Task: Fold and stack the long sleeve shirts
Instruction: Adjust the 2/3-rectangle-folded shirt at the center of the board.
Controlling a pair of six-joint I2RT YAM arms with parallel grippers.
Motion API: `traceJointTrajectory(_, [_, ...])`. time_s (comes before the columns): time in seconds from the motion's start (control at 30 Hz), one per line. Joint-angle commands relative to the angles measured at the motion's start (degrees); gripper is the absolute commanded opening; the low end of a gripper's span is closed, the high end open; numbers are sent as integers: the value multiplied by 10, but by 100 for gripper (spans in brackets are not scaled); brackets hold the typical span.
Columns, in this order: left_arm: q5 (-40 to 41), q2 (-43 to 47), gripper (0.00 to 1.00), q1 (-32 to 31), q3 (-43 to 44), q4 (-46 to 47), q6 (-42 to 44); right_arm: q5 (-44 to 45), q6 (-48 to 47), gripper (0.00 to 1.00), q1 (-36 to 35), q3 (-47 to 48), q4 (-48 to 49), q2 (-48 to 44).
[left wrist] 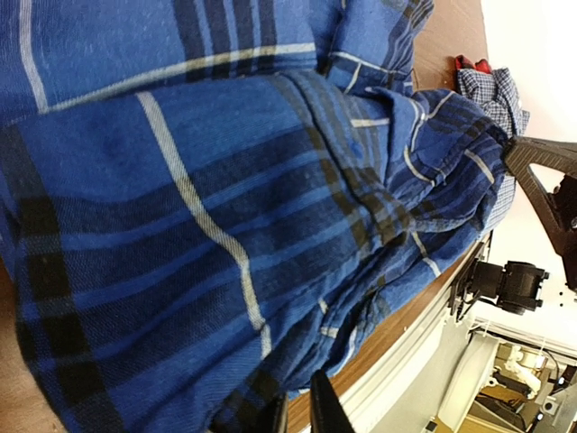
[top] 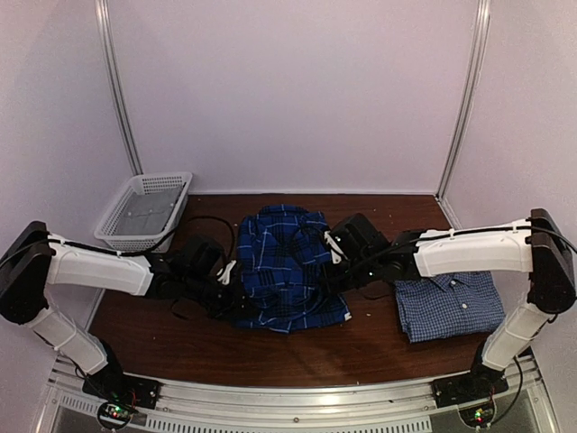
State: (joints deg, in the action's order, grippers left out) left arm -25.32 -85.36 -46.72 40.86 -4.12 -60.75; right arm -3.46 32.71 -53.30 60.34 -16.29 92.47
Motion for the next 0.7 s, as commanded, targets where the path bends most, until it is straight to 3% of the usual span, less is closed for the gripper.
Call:
traceJointTrajectory(0.0, [25, 5, 8, -2, 29, 5, 5, 5, -8, 0, 11, 22, 9, 14])
traceJointTrajectory(0.3, [40, -42, 0, 40, 108, -5, 32, 3, -17, 0, 40, 56, 21, 54])
traceJointTrajectory(0.67, [47, -160, 0, 133, 204, 10, 65, -15, -39, 0, 116, 134, 35, 131])
